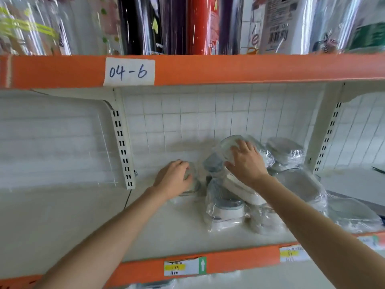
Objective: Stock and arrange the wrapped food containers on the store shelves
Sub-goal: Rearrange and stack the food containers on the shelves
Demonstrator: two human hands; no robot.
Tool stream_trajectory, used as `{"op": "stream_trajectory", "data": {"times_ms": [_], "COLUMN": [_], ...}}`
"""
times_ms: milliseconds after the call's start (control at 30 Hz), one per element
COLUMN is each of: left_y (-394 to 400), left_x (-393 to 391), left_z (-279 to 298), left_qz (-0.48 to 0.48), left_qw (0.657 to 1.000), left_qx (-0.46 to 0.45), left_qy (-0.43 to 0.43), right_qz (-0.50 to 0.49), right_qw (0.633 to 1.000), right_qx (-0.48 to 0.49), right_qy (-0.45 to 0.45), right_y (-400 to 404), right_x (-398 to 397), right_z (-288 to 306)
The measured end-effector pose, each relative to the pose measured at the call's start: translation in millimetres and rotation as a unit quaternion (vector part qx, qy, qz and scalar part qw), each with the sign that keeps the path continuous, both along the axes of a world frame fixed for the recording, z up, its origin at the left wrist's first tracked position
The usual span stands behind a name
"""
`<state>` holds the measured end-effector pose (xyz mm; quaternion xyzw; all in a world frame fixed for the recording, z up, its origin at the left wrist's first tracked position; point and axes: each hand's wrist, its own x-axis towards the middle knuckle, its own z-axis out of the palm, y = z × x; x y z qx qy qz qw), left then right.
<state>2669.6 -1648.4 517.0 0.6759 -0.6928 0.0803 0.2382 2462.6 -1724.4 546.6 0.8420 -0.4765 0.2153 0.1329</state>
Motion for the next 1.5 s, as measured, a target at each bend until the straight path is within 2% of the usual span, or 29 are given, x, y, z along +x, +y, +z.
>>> {"op": "stream_trajectory", "data": {"times_ms": [100, 200, 267, 333, 533, 633, 733, 933, 1067, 1133, 1200, 1300, 1500], "left_y": [-24, -46, -52, -53, -26, 14, 68, 165, 184, 179, 171, 158, 150], "left_x": [6, 8, 10, 11, 36, 79, 130, 204, 215, 210, 200, 187, 164], "left_z": [-8, -22, -30, -40, -42, -42, -51, -80, -82, -80, -80, -85, -96], "left_qz": [0.026, 0.08, 0.122, 0.125, 0.084, 0.051, 0.042, 0.08, 0.138, 0.175, 0.218, 0.269, 0.345], "left_qw": [0.995, 0.985, 0.977, 0.97, 0.981, 0.98, 0.983, 0.977, 0.964, 0.954, 0.946, 0.934, 0.924], "left_qx": [0.087, 0.142, 0.176, 0.198, 0.141, 0.122, 0.104, 0.152, 0.222, 0.24, 0.24, 0.234, 0.135], "left_qy": [-0.04, -0.064, -0.006, 0.067, 0.106, 0.146, 0.146, 0.128, 0.044, 0.036, 0.034, 0.016, 0.094], "right_qz": [-0.068, -0.108, -0.116, -0.118, -0.046, 0.025, 0.1, 0.199, 0.181, 0.177, 0.18, 0.188, 0.223], "right_qw": [0.996, 0.993, 0.992, 0.993, 0.999, 0.999, 0.989, 0.945, 0.94, 0.933, 0.923, 0.924, 0.936], "right_qx": [0.051, 0.051, 0.035, 0.009, -0.024, 0.021, 0.111, 0.259, 0.264, 0.289, 0.322, 0.322, 0.271], "right_qy": [0.015, -0.008, -0.025, -0.022, 0.015, 0.021, -0.006, 0.019, 0.122, 0.124, 0.109, 0.091, 0.041], "right_y": [-15, -20, -16, -7, 33, 57, 80, 119, 118, 114, 113, 110, 99], "right_x": [2, 4, 8, 13, 42, 63, 85, 123, 141, 149, 156, 159, 157], "right_z": [-1, -4, -2, -3, -17, -26, -40, -88, -99, -99, -99, -108, -121]}}
